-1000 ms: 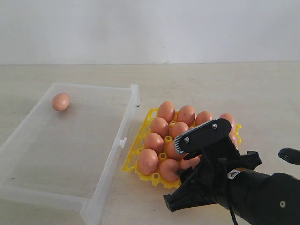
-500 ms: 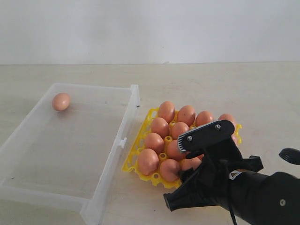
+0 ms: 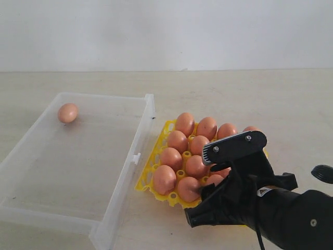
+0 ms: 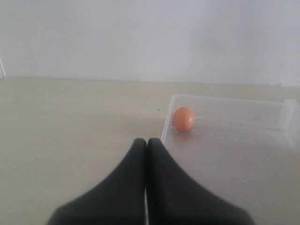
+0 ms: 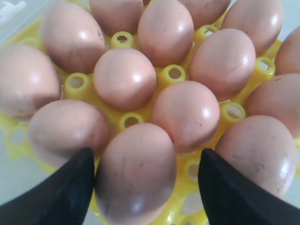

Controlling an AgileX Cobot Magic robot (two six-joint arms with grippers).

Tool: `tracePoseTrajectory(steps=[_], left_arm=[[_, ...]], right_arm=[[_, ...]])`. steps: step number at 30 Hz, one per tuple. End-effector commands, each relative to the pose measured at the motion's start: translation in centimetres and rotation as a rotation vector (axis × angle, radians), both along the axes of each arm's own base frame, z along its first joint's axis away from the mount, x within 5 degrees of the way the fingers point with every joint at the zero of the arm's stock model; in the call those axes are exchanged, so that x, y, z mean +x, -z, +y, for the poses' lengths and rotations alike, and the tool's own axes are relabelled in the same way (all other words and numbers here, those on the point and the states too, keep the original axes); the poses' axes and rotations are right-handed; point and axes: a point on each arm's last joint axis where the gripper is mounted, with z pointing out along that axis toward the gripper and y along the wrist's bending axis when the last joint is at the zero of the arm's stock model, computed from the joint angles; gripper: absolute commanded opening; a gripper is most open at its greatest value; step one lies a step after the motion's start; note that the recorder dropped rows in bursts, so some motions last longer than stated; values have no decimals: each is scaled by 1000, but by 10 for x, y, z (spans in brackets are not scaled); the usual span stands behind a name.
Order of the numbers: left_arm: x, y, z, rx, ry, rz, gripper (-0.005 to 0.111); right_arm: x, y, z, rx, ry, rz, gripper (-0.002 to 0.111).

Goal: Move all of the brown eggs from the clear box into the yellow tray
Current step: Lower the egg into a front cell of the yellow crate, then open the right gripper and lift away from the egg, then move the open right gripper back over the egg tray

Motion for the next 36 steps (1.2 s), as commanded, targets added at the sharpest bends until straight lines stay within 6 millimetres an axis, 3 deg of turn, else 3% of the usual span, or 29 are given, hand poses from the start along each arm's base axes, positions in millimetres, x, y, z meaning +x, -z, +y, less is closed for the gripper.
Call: tracePoseTrajectory(steps=[1, 6, 16, 22, 27, 33, 34, 35, 36], left_arm=[[0, -1, 0, -5, 0, -2, -4], [0, -1, 0, -5, 0, -2, -4], [0, -1, 0, -5, 0, -2, -4], [0, -1, 0, -5, 0, -2, -4], [0, -1, 0, -5, 0, -2, -4], [0, -1, 0, -5, 0, -2, -4], [0, -1, 0, -5, 0, -2, -4], [0, -1, 0, -5, 0, -2, -4], [0, -1, 0, -5, 0, -2, -4]], right_arm=[[0, 1, -2, -5, 11, -4, 62], [0, -6, -3, 21, 16, -20, 62], [-6, -52, -11, 191, 10, -121, 62], [-8, -66, -11, 224, -16, -150, 62], [-3, -89, 11, 263, -133, -157, 62], [5, -135, 42, 319, -290, -232, 59], [9, -144, 59, 321, -370, -234, 52], [11, -146, 66, 320, -403, -230, 51], [19, -148, 86, 319, -457, -211, 51]])
